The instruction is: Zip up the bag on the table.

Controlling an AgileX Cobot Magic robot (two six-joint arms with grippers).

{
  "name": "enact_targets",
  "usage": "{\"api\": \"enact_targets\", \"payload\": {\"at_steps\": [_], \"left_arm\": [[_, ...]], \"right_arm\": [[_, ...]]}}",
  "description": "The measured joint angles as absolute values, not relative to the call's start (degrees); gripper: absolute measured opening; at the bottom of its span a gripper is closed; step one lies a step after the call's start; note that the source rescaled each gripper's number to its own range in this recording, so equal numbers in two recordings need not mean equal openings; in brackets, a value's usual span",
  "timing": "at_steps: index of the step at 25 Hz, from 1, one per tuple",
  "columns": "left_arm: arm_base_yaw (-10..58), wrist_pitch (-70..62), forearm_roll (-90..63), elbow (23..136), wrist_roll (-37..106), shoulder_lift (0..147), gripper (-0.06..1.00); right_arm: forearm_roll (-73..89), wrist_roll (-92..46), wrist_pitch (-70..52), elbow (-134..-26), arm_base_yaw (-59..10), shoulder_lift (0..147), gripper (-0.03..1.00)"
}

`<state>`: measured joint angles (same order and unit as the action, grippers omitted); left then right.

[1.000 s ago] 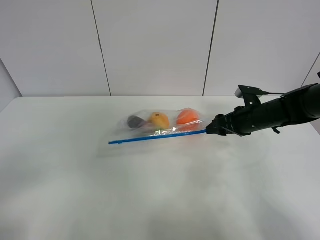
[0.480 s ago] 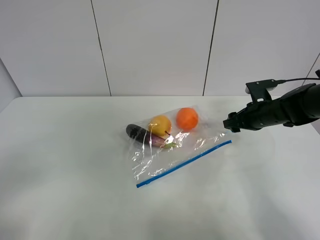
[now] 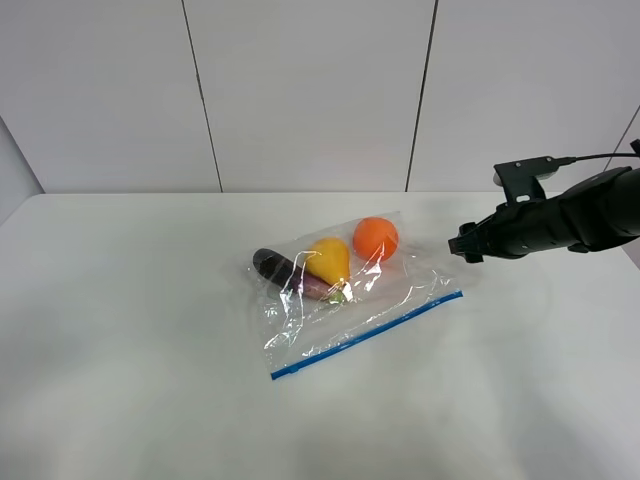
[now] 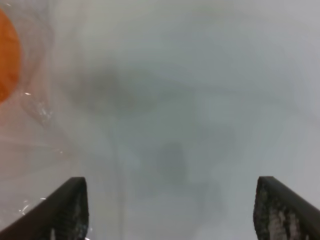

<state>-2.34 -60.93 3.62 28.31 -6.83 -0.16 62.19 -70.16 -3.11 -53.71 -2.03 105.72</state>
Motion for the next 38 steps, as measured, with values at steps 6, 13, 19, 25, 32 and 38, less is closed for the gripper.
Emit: {"api": "enact_targets", "payload": {"at_steps": [6,13,19,25,32,38], "left_arm": [[-2.3,-60.9,3.6,28.3,-6.8,-0.2,1.00],[-2.3,-61.0,3.6,28.3,-6.8,-0.2,1.00],[-2.3,-61.0,3.6,28.3,-6.8,-0.2,1.00],[-2.3,-61.0,3.6,28.3,-6.8,-0.2,1.00],[-2.3,-61.0,3.6,28.3,-6.8,-0.2,1.00],[-2.3,-61.0,3.6,28.3,-6.8,-0.2,1.00]], "right_arm": [[56.6,-69.8,-1.6,-53.7,-2.0,105.7,0.96],[52.9,-68.8,6.2,-50.6,-2.0,105.7,0.96],[55.1,-69.1,13.6,-47.4,-2.0,106.1,0.96],[60.1,-68.8,7.7,-49.0,-2.0,106.6,0.96],[60.6,-67.1,-3.3,-51.5,-0.4,106.6,0.96],[60.5,-65.7,-7.2,-51.5,5.0,106.7,0.96]]}}
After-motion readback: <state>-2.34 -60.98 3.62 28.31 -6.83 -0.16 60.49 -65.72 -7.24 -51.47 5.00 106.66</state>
